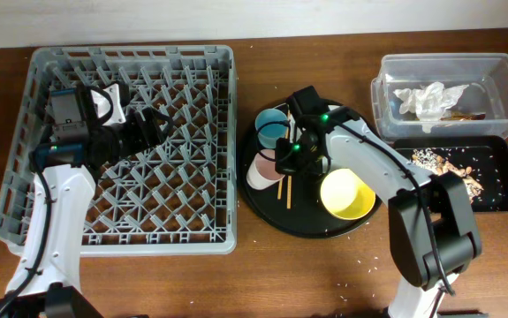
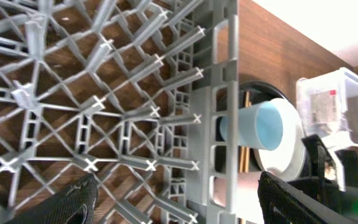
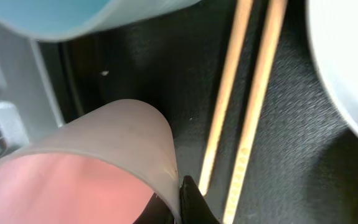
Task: Sort waste into correct bins and load items into the dishwasher rack
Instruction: 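Grasp the pink cup with the right gripper and lift it, then pass the pink cup from right gripper to left gripper above the rack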
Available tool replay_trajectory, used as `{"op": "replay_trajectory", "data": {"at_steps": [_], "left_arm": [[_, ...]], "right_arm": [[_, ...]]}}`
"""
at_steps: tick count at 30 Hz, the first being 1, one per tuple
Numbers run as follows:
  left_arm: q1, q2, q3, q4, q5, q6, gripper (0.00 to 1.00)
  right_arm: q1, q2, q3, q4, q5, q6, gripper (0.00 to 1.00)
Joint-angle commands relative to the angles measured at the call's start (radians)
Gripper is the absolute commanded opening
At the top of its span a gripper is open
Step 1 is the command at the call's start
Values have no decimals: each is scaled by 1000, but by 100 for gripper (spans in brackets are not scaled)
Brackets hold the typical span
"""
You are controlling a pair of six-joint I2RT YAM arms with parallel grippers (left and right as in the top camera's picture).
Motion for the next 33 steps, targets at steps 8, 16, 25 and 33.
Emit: {"op": "replay_trajectory", "data": {"at_steps": [8, 16, 25, 33], "left_arm": [[-5, 1, 19, 189, 779, -95, 99], [-50, 0, 19, 383, 981, -237, 99], [-115, 0, 19, 434, 974, -237, 76], [-114, 0, 19, 587, 969, -343, 86]], "right_arm": [[-192, -203, 15, 517, -845, 99, 4], [5, -158, 15, 883, -732, 321, 4], [34, -124, 14, 879, -703, 320, 4], [34, -124, 14, 840, -787, 316, 4]]}}
